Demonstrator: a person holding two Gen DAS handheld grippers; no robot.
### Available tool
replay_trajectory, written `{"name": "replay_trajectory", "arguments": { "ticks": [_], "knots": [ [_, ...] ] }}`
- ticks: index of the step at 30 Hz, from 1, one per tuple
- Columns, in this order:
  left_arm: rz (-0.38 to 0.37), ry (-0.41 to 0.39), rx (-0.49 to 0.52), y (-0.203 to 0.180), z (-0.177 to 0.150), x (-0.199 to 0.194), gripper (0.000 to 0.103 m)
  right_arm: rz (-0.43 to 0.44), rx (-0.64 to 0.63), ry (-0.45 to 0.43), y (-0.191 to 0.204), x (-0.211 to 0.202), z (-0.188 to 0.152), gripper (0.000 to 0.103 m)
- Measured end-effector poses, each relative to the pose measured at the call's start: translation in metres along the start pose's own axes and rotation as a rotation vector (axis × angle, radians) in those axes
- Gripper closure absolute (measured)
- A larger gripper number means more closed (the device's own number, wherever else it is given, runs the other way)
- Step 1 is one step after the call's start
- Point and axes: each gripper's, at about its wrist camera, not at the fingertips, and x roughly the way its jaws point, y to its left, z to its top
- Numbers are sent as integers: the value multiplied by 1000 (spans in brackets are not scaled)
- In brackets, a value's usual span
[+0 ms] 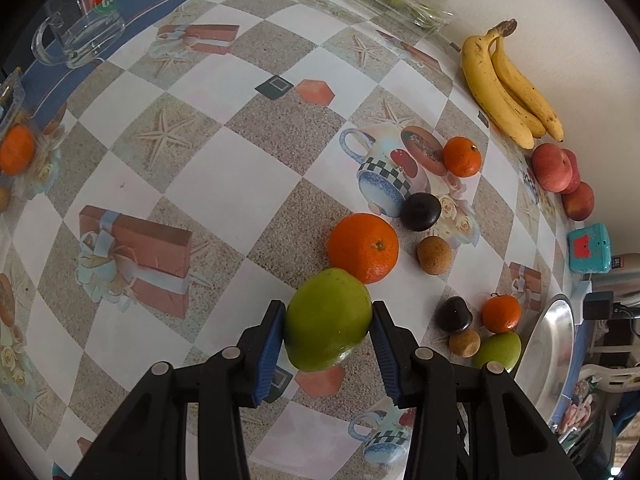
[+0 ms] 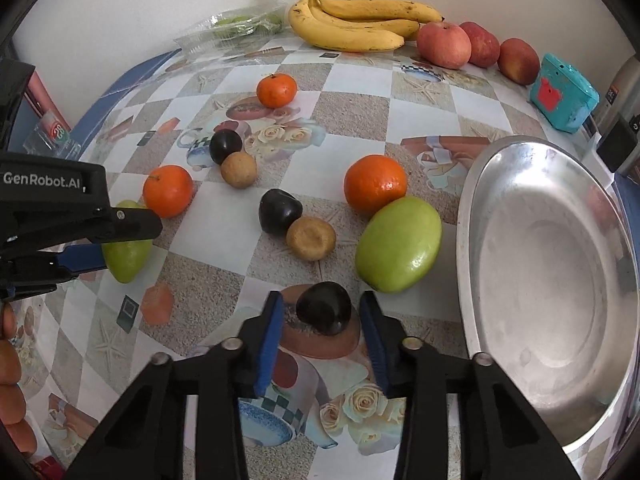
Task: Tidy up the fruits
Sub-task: 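Close the right gripper on the dark plum while the left gripper holds the green fruit, then carry both fruits over the steel plate and open both grippers to drop them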
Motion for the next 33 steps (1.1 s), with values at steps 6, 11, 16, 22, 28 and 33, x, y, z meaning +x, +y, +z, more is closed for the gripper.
{"name": "replay_trajectory", "arguments": {
  "ticks": [6, 11, 16, 22, 28, 33],
  "knots": [
    [-1, -2, 2, -1, -1, -2, 57, 15, 7, -4, -1, 0, -1, 73],
    [-1, -4, 2, -1, -1, -2, 57, 40, 32, -3, -6, -1, 0, 75],
    [-3, -11, 6, -3, -1, -5, 57, 65, 55, 0, -10, -1, 0, 76],
    [-4, -16, 7, -3, 0, -7, 57, 102, 97, 3, -15, -2, 0, 77],
    [-14, -20, 14, -5, 0, -12, 57, 135, 126, -1, -19, -4, 0, 77],
    [-25, -39, 23, -8, 0, -20, 57, 170, 159, -11, -24, -9, 0, 77]
  ]
}}
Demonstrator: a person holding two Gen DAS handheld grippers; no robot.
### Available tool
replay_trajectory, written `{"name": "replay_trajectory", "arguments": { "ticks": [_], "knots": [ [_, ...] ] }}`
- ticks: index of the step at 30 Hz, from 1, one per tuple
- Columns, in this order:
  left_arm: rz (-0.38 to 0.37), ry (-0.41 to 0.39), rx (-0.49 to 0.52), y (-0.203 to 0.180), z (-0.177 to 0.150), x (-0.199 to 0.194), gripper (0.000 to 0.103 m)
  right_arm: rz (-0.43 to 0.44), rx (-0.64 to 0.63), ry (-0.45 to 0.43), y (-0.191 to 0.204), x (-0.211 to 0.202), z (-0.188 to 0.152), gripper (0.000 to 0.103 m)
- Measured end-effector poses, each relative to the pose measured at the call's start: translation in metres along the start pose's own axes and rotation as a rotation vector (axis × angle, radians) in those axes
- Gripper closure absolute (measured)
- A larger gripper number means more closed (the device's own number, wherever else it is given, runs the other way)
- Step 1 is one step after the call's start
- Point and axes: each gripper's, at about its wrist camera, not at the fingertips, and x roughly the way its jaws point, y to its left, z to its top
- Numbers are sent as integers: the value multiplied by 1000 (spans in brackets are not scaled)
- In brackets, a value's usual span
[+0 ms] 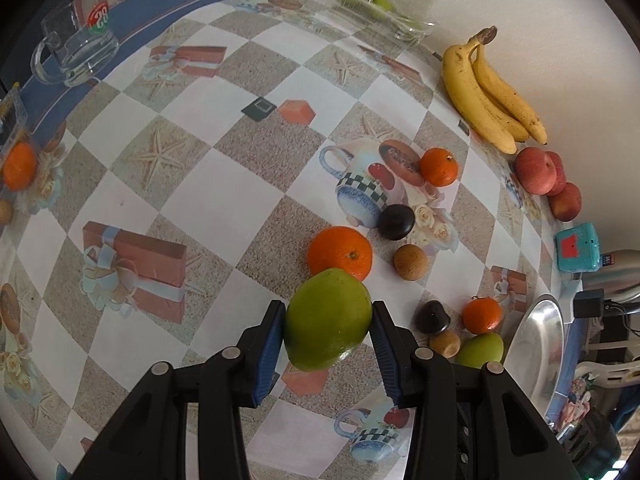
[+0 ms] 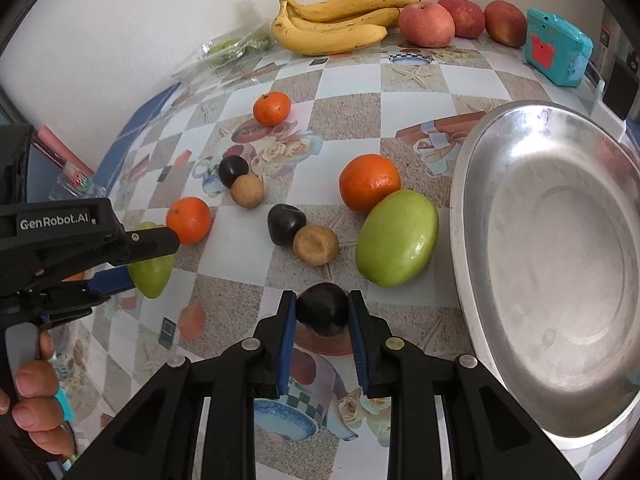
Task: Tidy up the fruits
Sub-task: 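Carry both fruits over the steel plate and open both grippers to drop them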
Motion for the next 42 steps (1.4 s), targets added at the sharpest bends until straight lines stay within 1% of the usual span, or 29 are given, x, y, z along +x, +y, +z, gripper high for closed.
{"name": "replay_trajectory", "arguments": {
  "ticks": [5, 11, 21, 27, 34, 38, 40, 42],
  "knots": [
    [-4, -18, 7, -4, 1, -8, 57, 32, 20, -40, 0, -14, 3, 77],
    [-5, -45, 24, -12, 1, -16, 57, 46, 42, -96, -2, -33, 9, 77],
    [-12, -46, 111, -46, -14, -16, 57, 21, 112, -144, -26, -51, 13, 76],
    [-22, -34, 200, -77, -32, -13, 57, -37, 180, -188, -57, -66, 15, 76],
    [-52, -10, 308, -114, -56, -8, 57, -137, 269, -198, -102, -77, 10, 76],
    [-62, -5, 386, -136, -71, -7, 57, -170, 310, -212, -125, -86, 8, 76],
    [-82, -1, 419, -146, -79, -7, 57, -192, 320, -217, -133, -90, 8, 76],
    [-107, 8, 430, -153, -84, -6, 57, -215, 326, -223, -139, -94, 6, 76]
  ]
}}
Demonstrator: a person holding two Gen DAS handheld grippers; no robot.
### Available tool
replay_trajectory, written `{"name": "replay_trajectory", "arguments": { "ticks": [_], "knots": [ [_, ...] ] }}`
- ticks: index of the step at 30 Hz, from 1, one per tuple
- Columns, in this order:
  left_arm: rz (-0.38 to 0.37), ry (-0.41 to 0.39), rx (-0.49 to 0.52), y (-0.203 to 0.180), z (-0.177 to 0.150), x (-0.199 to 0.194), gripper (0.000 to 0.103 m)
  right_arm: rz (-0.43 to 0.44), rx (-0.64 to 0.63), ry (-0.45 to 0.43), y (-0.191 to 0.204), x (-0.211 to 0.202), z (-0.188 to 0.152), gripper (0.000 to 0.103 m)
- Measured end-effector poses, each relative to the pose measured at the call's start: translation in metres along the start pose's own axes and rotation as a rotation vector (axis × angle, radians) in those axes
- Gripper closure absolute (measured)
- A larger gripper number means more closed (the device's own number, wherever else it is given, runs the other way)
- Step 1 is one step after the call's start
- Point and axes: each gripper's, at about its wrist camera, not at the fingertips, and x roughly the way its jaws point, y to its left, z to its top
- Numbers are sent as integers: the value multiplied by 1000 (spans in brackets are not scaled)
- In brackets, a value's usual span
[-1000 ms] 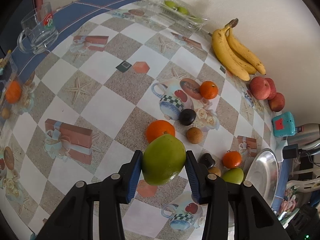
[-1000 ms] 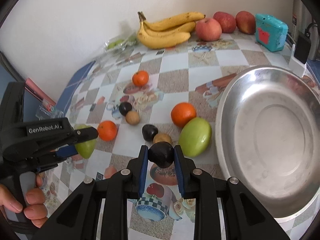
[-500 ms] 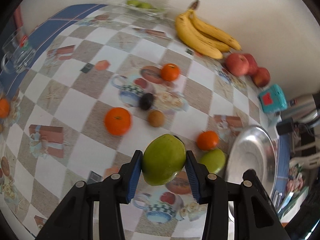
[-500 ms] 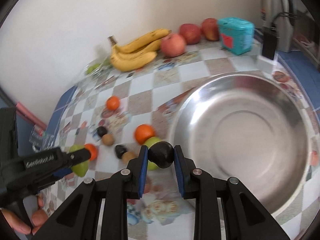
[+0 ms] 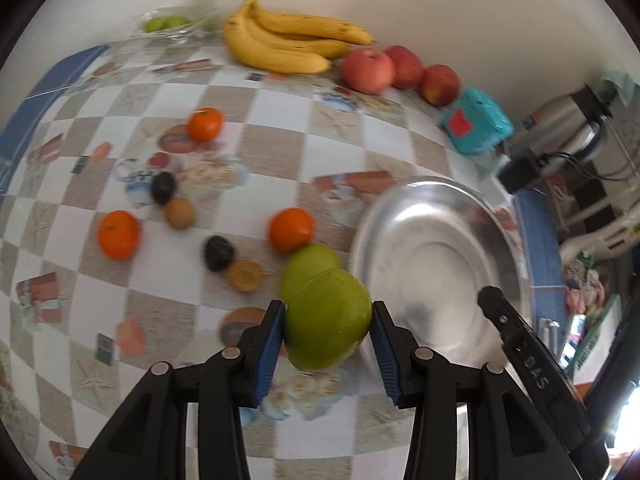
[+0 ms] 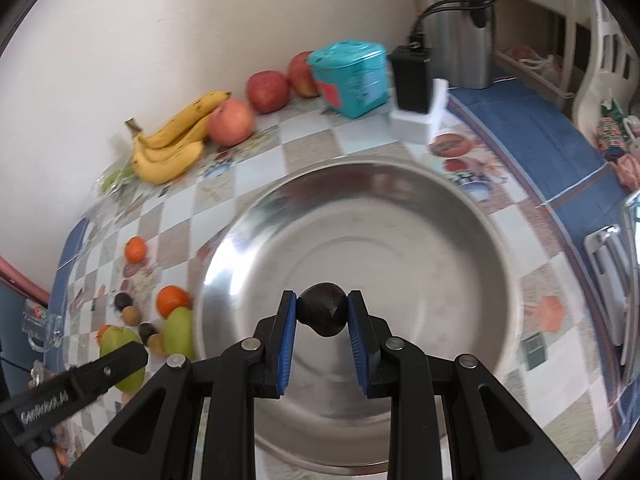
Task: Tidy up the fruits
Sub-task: 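Carry both fruits over the steel plate and open both grippers to drop them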
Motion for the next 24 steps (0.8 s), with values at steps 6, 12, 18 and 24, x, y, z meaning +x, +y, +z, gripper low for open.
{"name": "replay_trajectory", "arguments": {
  "ticks": [6, 12, 18, 24],
  "knots": [
    [-30, -2, 82, -28, -6, 5, 57, -32, 16, -23, -14, -6, 4, 76],
    [-46, 19, 126, -44, -12, 17, 57, -46, 31, -1, -22, -3, 3, 76],
    [-34, 54, 131, -51, -17, 30, 56, -73, 29, 69, -26, 14, -6, 76],
    [-37, 58, 136, -52, -17, 33, 54, -67, 74, 116, -36, 24, -11, 76]
  ]
}}
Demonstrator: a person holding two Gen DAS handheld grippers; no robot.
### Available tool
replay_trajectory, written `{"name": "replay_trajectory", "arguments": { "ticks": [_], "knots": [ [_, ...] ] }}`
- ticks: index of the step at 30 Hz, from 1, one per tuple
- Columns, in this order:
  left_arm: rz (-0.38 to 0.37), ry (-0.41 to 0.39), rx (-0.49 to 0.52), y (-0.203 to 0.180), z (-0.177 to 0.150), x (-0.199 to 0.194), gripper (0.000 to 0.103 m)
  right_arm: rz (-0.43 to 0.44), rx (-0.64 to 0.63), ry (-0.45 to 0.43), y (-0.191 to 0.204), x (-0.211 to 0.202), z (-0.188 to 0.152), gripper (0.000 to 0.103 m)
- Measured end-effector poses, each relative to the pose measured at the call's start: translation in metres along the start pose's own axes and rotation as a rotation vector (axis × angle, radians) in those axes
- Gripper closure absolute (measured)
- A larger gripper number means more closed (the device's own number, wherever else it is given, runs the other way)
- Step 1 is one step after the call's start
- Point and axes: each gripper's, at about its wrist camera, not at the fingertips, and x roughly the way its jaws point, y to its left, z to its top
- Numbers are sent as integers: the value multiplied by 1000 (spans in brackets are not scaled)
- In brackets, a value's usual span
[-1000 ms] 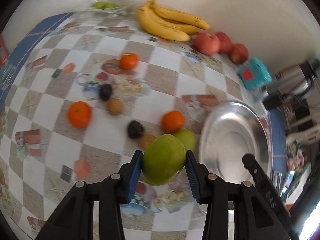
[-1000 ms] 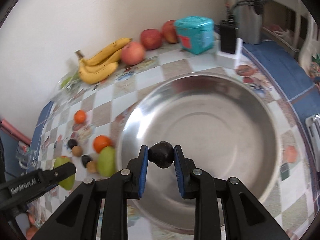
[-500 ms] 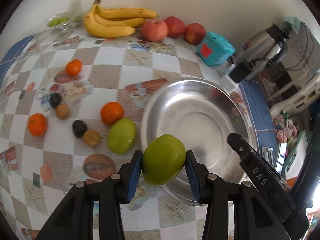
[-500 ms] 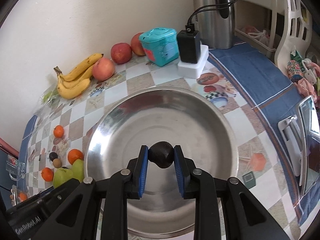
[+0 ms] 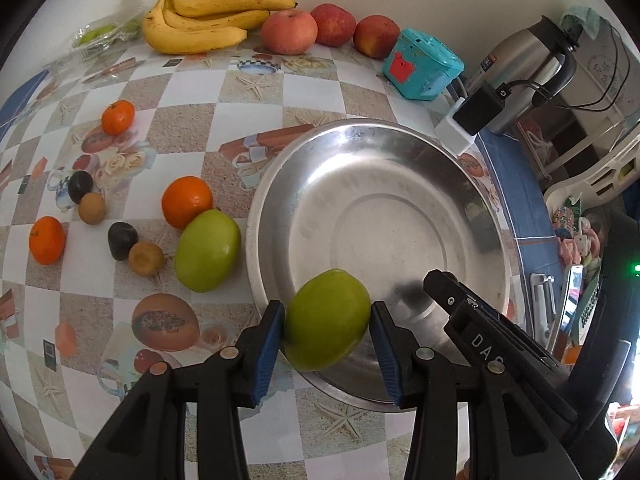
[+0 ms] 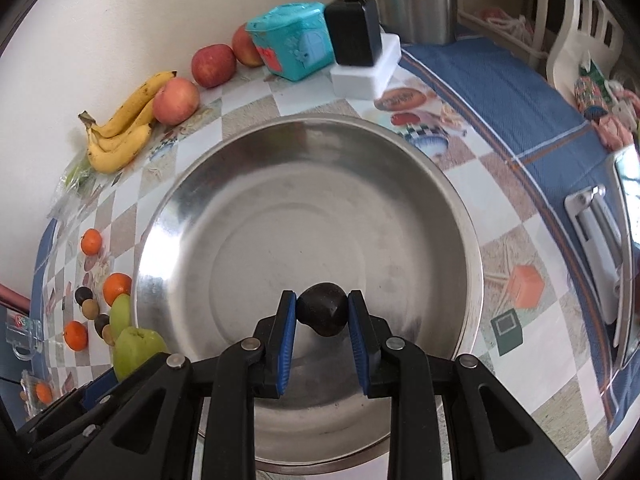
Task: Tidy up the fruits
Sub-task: 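Carry both fruits over the steel plate and open both grippers to drop them, then raise both open grippers away from the steel plate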
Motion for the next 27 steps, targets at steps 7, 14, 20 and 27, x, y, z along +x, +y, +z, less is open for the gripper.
{"name": "replay_trajectory", "arguments": {
  "ticks": [7, 14, 20, 27],
  "knots": [
    [-9, -22, 2, 1, 3, -7, 47, 11, 30, -6, -3, -3, 1, 67],
    [1, -44, 8, 2, 6, -16, 45, 8, 10, -50, 2, -16, 6, 65],
    [11, -56, -20, 12, 9, -22, 45, 13, -2, -68, 7, -22, 8, 65],
    [28, -71, -81, 33, 13, -29, 45, 3, -1, -57, 6, -21, 7, 65]
  ]
}}
